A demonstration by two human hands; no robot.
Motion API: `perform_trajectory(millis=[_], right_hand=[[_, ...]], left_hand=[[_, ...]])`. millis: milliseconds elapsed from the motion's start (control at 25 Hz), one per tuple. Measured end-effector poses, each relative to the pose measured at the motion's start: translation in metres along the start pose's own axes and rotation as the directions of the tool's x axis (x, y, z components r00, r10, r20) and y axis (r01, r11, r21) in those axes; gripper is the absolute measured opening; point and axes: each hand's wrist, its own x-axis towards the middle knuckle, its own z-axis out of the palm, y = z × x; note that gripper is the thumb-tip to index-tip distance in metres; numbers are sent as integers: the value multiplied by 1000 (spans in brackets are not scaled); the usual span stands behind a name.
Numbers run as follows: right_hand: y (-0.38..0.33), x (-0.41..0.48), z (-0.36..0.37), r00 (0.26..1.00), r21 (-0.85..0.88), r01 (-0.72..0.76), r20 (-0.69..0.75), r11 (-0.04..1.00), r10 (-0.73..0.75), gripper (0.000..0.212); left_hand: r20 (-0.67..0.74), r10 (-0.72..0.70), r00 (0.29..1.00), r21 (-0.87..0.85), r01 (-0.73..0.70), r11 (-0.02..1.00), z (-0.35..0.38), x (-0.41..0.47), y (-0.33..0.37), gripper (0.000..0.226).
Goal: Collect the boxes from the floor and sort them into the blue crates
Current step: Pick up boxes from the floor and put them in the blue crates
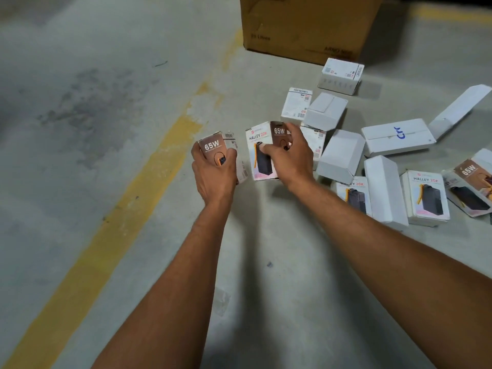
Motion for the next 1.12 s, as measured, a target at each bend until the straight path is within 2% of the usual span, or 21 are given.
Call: perform_trajectory(millis=[80,160,320,400,480,520,560,640,680,760,840,920,960,1120], right_hand=[[-7,5,9,995,196,-91,46,976,83,85],[-8,9,15,983,341,-160,140,926,119,77],[-9,6,22,946,482,-230,313,846,79,21],[-6,5,21,939,504,-252,335,826,82,7],[-1,6,21,940,502,-257,328,826,93,14],[2,8,21,941,498,-262,323,827,104,18],[2,6,24,938,488,-267,330,831,107,23],[4,1,33,936,436,-257,333,863,111,31],[7,2,37,938,402,-246,328,882,112,33],[20,4,45,938,279,-206,328,938,108,45],[36,17,45,966,-44,-105,232,993,112,64],[51,35,42,998,-353,-31,41,935,49,57],[54,44,42,999,-444,-30,-28,895,20,56],[44,62,54,980,-575,-143,-198,806,34,82]], left_hand=[[7,47,999,17,-47,999,-11,9,-3,74],[46,122,992,35,-123,992,-19,18,-8,59],[246,243,938,76,-269,960,-23,19,-10,45],[334,263,905,45,-294,955,-22,17,-6,36],[339,155,928,-17,-159,987,-21,16,1,25],[321,62,945,-65,-43,997,-20,14,5,21],[320,-36,947,-120,78,990,-21,14,7,26],[371,-181,911,-144,249,958,-20,17,8,80],[372,-178,911,-78,222,972,-17,18,4,97],[344,-108,933,64,92,994,-15,18,-8,95],[277,-97,956,157,55,986,-17,15,-19,94],[217,-93,972,228,42,973,-20,11,-28,93],[212,-80,974,252,25,967,-21,9,-30,89],[272,-11,962,335,-84,939,-21,5,-34,72]])
